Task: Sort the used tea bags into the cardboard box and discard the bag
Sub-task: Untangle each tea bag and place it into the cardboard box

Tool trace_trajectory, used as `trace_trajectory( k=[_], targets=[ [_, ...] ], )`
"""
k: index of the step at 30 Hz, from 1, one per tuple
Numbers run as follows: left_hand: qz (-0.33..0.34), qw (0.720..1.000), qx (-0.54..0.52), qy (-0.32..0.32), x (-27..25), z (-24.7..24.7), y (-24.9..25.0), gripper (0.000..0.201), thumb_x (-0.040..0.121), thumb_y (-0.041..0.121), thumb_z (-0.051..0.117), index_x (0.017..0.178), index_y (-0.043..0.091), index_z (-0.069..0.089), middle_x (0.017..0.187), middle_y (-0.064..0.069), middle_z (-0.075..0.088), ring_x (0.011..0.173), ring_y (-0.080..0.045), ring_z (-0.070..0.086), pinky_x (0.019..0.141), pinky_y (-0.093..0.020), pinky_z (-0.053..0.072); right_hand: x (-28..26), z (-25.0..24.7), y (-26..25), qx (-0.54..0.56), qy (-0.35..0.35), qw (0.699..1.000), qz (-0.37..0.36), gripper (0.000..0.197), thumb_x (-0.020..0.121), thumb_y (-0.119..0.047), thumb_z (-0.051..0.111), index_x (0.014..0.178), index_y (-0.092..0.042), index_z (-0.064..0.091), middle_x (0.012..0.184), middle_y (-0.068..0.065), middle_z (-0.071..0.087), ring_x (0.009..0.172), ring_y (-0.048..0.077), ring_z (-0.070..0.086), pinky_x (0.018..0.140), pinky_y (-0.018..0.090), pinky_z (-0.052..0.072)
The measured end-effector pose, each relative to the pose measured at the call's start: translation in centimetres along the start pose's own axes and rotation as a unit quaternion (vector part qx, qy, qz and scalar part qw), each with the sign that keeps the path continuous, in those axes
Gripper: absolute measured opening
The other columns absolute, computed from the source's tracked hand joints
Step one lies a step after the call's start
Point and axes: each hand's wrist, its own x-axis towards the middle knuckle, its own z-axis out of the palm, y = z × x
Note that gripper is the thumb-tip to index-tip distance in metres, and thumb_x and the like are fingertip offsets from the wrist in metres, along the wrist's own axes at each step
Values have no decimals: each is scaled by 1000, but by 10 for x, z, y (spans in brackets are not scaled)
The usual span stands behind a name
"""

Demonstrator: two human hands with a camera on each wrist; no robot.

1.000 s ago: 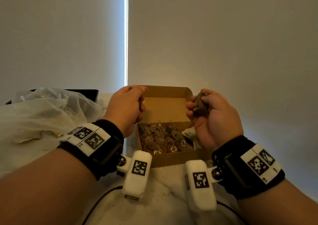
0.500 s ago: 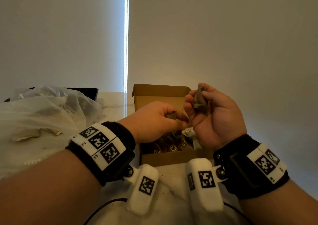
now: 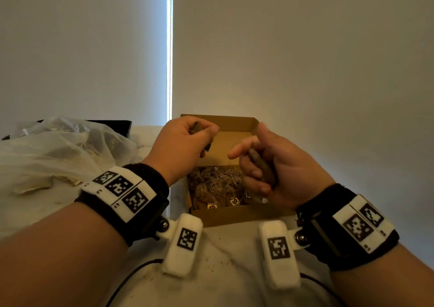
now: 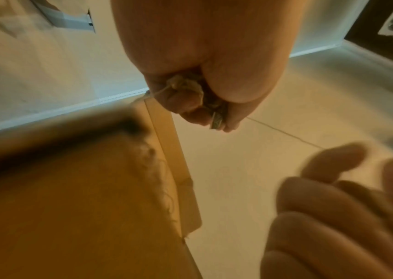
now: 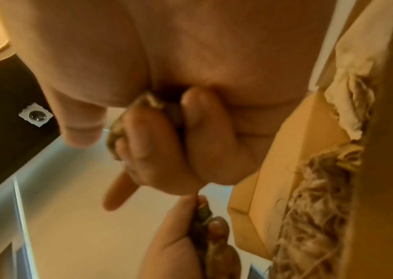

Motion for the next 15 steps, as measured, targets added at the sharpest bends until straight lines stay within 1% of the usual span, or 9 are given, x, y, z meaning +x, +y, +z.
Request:
trace_trajectory(
  k=[2, 4, 6, 8, 10, 11, 13, 15],
  targets=[
    [2, 999, 39, -24, -1, 0, -3, 9, 95, 28, 66, 92, 22, 73, 77, 1, 67, 58, -5, 59, 53, -14, 48, 0, 3, 0, 67, -18, 996, -56, 52, 83, -57, 51, 91, -11, 73, 58, 3, 42, 39, 13, 38, 46, 21, 27],
    [-8, 997, 59, -39, -2, 1, -4, 9, 94, 31, 67, 91, 24, 73, 78, 3, 69, 60, -5, 61, 53, -14, 48, 3, 3, 1, 109, 1, 990, -93, 46, 85, -50, 51, 94, -11, 73, 61, 4, 44, 43, 15, 38, 48, 25, 24],
    [-10, 996, 72, -45, -3, 2, -4, 9, 93, 33, 68, 89, 26, 72, 81, 3, 70, 63, -7, 62, 55, -17, 51, 6, 1, 0, 129, 36, 984, -113, 42, 85, -40, 47, 101, -10, 72, 65, 6, 46, 47, 17, 39, 50, 27, 24],
    [-6, 995, 87, -54, -4, 3, -5, 9, 93, 33, 68, 87, 27, 72, 82, 5, 70, 65, -6, 62, 60, -20, 50, 8, -3, 0, 132, 81, 980, -125, 44, 87, -27, 38, 111, -7, 69, 69, 7, 48, 51, 20, 40, 52, 29, 25],
    [-3, 993, 98, -67, -6, 3, -6, 7, 93, 32, 68, 88, 29, 71, 83, 8, 69, 67, -2, 60, 63, -18, 46, 10, -6, 2, 120, 119, 977, -132, 48, 91, -18, 28, 119, -6, 65, 70, 7, 48, 52, 20, 41, 52, 30, 28],
    [-4, 993, 98, -72, -7, 3, -5, 6, 93, 31, 67, 89, 29, 71, 84, 9, 68, 69, -1, 60, 64, -17, 44, 11, -7, 2, 110, 135, 976, -133, 49, 92, -15, 25, 121, -6, 64, 71, 7, 48, 53, 19, 42, 52, 29, 29],
    [-4, 992, 98, -82, -8, 4, -4, 7, 94, 28, 66, 93, 29, 73, 86, 10, 68, 72, 0, 60, 67, -17, 44, 14, -8, 5, 83, 168, 973, -135, 49, 93, -9, 25, 124, -6, 63, 72, 7, 48, 53, 18, 45, 51, 29, 33],
    [2, 990, 104, -99, -9, 4, -3, 13, 95, 25, 64, 96, 31, 75, 91, 11, 70, 80, -2, 62, 72, -21, 49, 16, -9, 8, 52, 203, 968, -136, 47, 95, -3, 27, 123, -9, 64, 73, 7, 49, 55, 17, 48, 51, 30, 37]
  ],
)
